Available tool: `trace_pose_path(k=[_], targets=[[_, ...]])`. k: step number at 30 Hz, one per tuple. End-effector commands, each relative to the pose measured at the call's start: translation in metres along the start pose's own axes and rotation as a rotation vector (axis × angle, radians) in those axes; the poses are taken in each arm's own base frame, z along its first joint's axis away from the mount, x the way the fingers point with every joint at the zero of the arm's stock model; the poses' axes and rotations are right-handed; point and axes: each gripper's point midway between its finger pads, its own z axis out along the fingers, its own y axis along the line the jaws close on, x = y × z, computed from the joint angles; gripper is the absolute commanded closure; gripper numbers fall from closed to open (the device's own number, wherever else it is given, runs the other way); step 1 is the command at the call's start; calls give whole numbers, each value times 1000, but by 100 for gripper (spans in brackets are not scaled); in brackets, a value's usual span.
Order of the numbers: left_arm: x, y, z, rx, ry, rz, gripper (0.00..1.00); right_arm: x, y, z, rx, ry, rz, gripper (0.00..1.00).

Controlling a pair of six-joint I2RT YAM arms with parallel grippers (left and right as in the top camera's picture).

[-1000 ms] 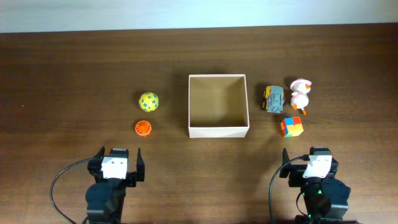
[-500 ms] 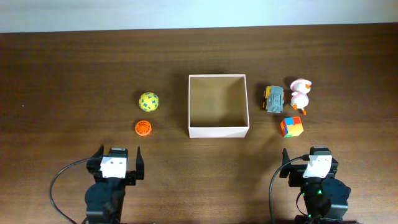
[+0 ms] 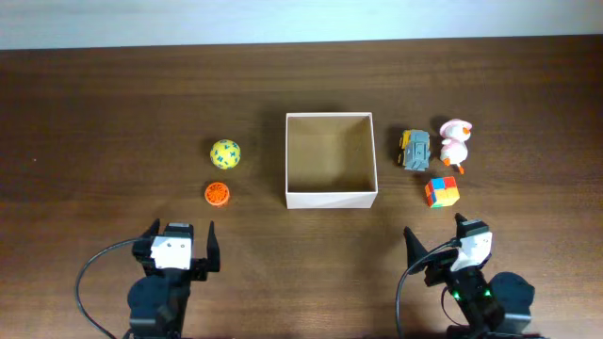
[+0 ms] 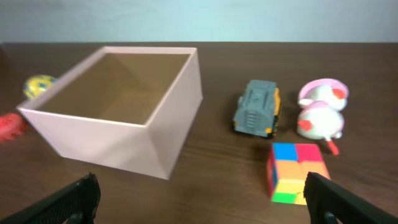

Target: Pack container

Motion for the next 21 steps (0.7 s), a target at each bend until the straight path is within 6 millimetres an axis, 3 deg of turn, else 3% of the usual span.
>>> trace_pose_path(k=[1,5,9,16,21], targets=[[-37,1,-7,15,-37,-44,1,-34,6,-11,-8,-43,80,1],[-66,9,-4,-3,39,-44,1,-61,0,-14,39,42,116,1],[-88,19,13,-22,172,-53,1,-85,-12,-5,94,200,168,1],[-109,26,74,64,470,-130,1,-133,-35,40,138,514,280,1],[-112,29,118,204,532,-252,1,-131,-49,85,113,630,332,3]])
